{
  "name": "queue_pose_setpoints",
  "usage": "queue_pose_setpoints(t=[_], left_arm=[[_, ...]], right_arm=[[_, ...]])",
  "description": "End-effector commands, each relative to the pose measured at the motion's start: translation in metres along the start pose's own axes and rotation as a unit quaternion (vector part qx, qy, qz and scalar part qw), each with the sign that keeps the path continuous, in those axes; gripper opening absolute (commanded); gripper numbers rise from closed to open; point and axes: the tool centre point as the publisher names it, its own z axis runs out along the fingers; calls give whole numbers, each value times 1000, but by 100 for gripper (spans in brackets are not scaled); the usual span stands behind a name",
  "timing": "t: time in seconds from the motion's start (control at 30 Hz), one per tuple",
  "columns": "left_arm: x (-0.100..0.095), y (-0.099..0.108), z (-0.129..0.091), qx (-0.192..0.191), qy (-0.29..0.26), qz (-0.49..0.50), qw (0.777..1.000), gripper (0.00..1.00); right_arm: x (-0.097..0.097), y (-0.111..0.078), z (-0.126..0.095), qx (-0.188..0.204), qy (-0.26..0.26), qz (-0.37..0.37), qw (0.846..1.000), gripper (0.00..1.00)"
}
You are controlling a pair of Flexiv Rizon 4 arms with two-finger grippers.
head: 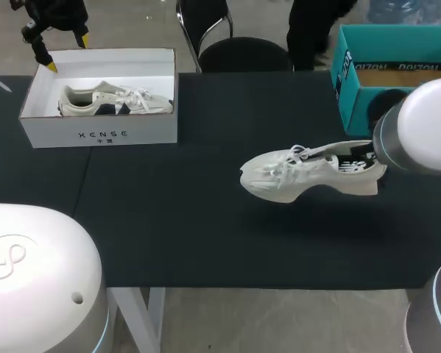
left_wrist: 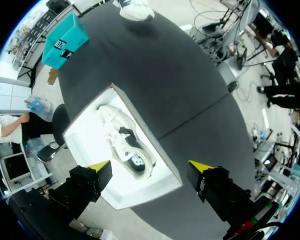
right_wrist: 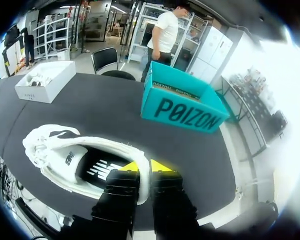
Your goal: Take the shoe out of the shoebox, open the shoe tongue, remove and reinsert the insole, then place the shoe into the shoebox
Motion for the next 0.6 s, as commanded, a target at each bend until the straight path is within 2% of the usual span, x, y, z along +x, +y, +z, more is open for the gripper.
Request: queue_pose_setpoints(t=[0.03, 0.33, 0.6], left_arm=[[1, 0, 0, -1, 0, 0, 1000, 100], [1, 0, 0, -1, 0, 0, 1000, 100], [1, 0, 0, -1, 0, 0, 1000, 100]], right_arm=[[12, -1, 31, -42, 9, -4, 999, 0], [41, 7, 63, -22, 32, -24, 999, 0], [53, -2, 86, 9, 38, -3, 999, 0]])
